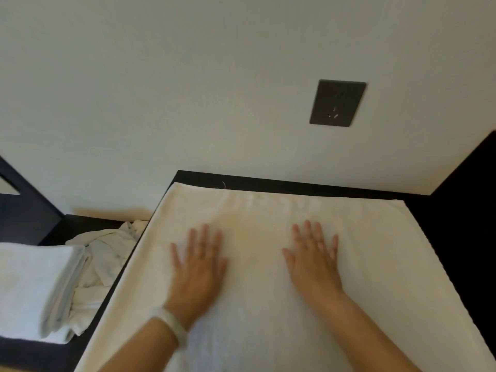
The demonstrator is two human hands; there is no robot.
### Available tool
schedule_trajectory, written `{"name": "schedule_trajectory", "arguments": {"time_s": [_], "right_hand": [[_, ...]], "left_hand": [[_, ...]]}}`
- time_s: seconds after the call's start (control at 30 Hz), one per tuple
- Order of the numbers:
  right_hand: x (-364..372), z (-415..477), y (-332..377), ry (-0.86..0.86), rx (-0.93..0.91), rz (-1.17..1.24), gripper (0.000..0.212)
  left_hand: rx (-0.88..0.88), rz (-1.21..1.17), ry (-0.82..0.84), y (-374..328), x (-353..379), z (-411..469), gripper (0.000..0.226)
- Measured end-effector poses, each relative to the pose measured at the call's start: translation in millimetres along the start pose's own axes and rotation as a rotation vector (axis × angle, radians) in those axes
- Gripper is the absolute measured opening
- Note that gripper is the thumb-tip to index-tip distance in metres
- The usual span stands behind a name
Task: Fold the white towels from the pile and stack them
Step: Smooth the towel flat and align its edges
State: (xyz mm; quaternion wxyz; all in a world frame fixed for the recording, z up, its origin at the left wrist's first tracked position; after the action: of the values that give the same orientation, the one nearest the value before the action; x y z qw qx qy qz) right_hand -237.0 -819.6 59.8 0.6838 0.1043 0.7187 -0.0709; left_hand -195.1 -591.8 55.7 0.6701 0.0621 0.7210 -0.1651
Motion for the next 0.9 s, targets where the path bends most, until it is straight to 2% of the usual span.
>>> {"name": "schedule_trajectory", "arguments": {"time_s": [0.07,0.13,0.2,0.3,0.4,0.43,0.5,0.57,0.63,0.8,0.87,0.9], "right_hand": [[-3.6,-25.5,51.6,-0.054,-0.196,0.040,0.061],[8.0,-43.8,74.3,0.008,-0.295,0.041,0.063],[18.1,-44.7,66.3,0.054,-0.269,0.042,0.066],[23.1,-35.8,57.4,0.034,-0.216,0.013,0.062],[21.5,-41.4,61.5,0.078,-0.130,0.029,0.062],[19.3,-46.4,64.3,0.080,-0.097,0.045,0.063],[8.3,-64.7,78.1,0.000,-0.115,0.061,0.066],[5.2,-90.1,91.2,-0.032,-0.226,0.080,0.064],[12.8,-99.2,78.0,-0.003,-0.260,0.055,0.064],[12.2,-74.2,-30.6,0.011,0.093,-0.028,0.065],[15.3,-73.5,-36.5,0.040,0.134,-0.006,0.065],[16.5,-73.6,-33.7,0.044,0.144,-0.003,0.065]], "left_hand": [[0.225,-0.015,0.011,-36.2,9.6,-24.2,0.060],[0.255,-0.013,0.047,-28.6,12.0,-27.0,0.060],[0.127,0.017,0.013,17.1,6.7,-16.0,0.064],[-0.109,0.022,-0.001,90.2,-6.4,-2.1,0.063],[-0.263,-0.065,0.036,106.5,-17.7,-6.4,0.061],[-0.236,-0.043,0.013,93.2,-21.5,-11.8,0.066],[-0.028,-0.012,0.002,46.3,-21.1,-33.1,0.072],[0.216,-0.004,0.029,10.2,-4.5,-62.0,0.063],[0.202,-0.022,0.066,19.4,4.2,-71.5,0.063],[0.034,-0.002,0.030,67.5,-2.7,-44.8,0.079],[-0.009,-0.032,0.078,51.6,-1.0,-42.1,0.081],[0.031,-0.030,0.088,28.8,-1.7,-42.2,0.081]]}}
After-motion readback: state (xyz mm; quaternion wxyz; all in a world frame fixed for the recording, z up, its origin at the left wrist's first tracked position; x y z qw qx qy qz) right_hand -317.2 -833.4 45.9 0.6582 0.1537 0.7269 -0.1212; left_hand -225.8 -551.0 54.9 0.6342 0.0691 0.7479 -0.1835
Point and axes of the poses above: each hand's wrist, its own z-axis towards the middle knuckle, its own x-axis out of the palm, y = z × x, the point moved 8 cm from there along z, towards the middle knuckle, and after that the axes turned 3 degrees about -z, right-handed, at the moved point
